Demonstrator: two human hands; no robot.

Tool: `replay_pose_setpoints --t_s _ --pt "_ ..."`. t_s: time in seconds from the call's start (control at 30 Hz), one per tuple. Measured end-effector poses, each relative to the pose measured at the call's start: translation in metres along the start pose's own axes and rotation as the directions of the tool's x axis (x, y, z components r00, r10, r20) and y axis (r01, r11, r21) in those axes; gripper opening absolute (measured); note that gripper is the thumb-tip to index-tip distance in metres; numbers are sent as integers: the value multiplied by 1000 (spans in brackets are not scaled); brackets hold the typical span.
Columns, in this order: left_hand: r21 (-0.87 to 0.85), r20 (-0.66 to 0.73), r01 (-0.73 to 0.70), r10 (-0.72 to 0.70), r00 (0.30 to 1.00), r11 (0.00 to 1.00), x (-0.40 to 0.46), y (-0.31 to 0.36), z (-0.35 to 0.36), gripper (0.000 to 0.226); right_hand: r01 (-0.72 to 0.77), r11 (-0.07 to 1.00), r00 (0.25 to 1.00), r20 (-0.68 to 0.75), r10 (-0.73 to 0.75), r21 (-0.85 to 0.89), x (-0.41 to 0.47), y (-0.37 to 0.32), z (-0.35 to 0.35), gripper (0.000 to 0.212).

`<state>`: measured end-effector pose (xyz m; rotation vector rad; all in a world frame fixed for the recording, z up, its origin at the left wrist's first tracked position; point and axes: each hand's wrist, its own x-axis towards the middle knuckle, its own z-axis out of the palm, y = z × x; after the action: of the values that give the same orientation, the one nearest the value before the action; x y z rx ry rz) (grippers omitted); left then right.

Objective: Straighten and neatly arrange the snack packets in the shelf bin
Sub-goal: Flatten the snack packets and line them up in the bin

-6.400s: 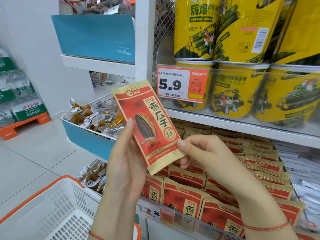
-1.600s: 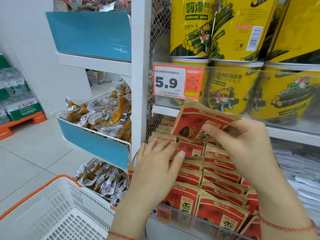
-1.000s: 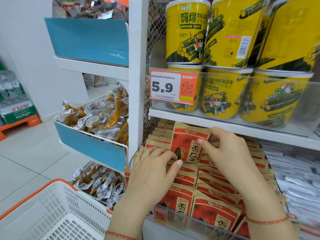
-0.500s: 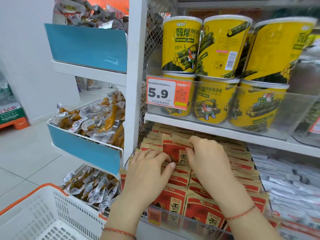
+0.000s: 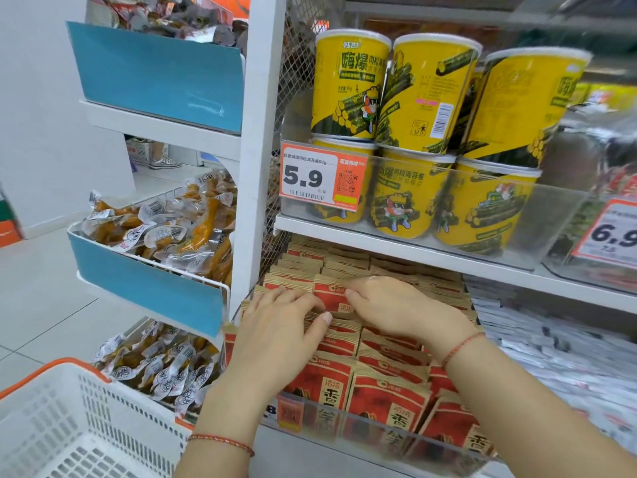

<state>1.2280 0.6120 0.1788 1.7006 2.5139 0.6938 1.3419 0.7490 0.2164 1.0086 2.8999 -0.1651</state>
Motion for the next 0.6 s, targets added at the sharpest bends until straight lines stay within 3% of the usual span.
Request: replay_pose_setpoints --t_s 0.1,0.27,0.6 --pt "5 16 -4 4 1000 1000 0 0 -1 38 -14 996 999 42 11 88 6 2 -4 42" --pt "18 23 -4 3 1000 1000 2 0 -2 41 29 997 998 -53 -25 70 2 -5 -10 39" --pt "-6 54 4 -3 999 1000 -5 1 -8 43 70 989 997 21 -73 131 -5 -5 -11 38"
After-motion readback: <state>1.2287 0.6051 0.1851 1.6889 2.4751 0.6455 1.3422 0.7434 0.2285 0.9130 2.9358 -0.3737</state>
